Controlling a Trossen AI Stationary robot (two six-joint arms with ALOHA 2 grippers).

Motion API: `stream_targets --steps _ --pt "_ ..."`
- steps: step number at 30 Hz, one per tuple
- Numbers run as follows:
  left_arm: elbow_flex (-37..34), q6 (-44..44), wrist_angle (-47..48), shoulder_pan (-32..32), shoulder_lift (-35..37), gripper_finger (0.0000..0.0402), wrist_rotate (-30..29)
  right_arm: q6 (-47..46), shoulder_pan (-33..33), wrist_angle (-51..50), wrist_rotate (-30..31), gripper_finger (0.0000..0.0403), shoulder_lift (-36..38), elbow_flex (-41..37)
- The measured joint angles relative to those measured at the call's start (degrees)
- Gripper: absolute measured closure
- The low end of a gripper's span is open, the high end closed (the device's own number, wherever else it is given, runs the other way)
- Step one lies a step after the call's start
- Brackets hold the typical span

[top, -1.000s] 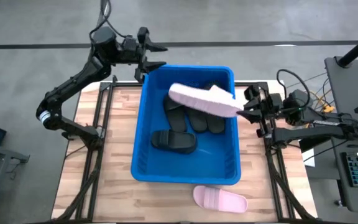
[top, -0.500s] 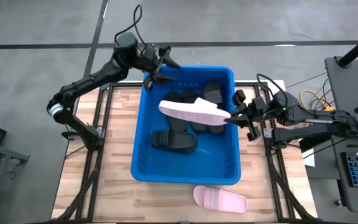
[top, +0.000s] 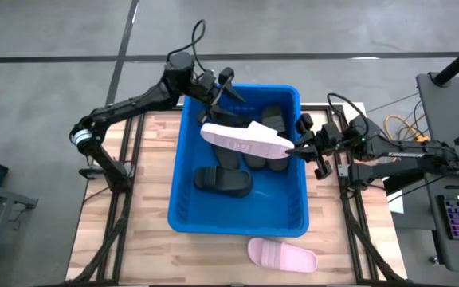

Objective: Pick and place slides into bin
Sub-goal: Put the pink slides into the blue organize bin

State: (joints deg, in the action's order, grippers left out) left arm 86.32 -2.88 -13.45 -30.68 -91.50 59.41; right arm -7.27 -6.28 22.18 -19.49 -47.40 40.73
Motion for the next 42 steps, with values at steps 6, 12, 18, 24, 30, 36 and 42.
stream_targets --steps 6,12,18,24,30,36,42 --pt "0.7 -0.5 -4.0 2.7 -2.2 0.0185 0.2 -0.3 0.0 -0.1 0.0 0.0377 -0.6 0.0" --pt "3.5 -0.4 -4.1 4.9 -5.0 0.0185 0.4 -1.2 0.0 -0.1 0.0 0.0377 -1.1 0.0" --pt "6.3 4.3 -7.8 5.3 -6.0 0.0185 0.2 -1.7 0.0 -1.2 0.0 0.0377 -1.3 0.0" --pt "7.5 7.0 -8.9 6.7 -7.7 0.0185 1.8 -1.2 -0.1 -0.8 -0.5 0.0377 -1.5 0.0" --pt "7.2 7.1 -8.7 6.6 -8.6 0.0185 2.0 -1.8 0.0 -0.8 -0.7 0.0377 -1.3 0.0" --pt "7.1 6.9 -8.5 4.5 -8.5 0.0185 1.4 -2.8 -0.1 -1.0 0.3 0.0378 -0.7 0.0" --pt "7.0 7.1 -6.3 1.7 -7.8 0.0185 1.9 -1.4 -0.1 -0.8 0.5 0.0378 -0.4 0.0"
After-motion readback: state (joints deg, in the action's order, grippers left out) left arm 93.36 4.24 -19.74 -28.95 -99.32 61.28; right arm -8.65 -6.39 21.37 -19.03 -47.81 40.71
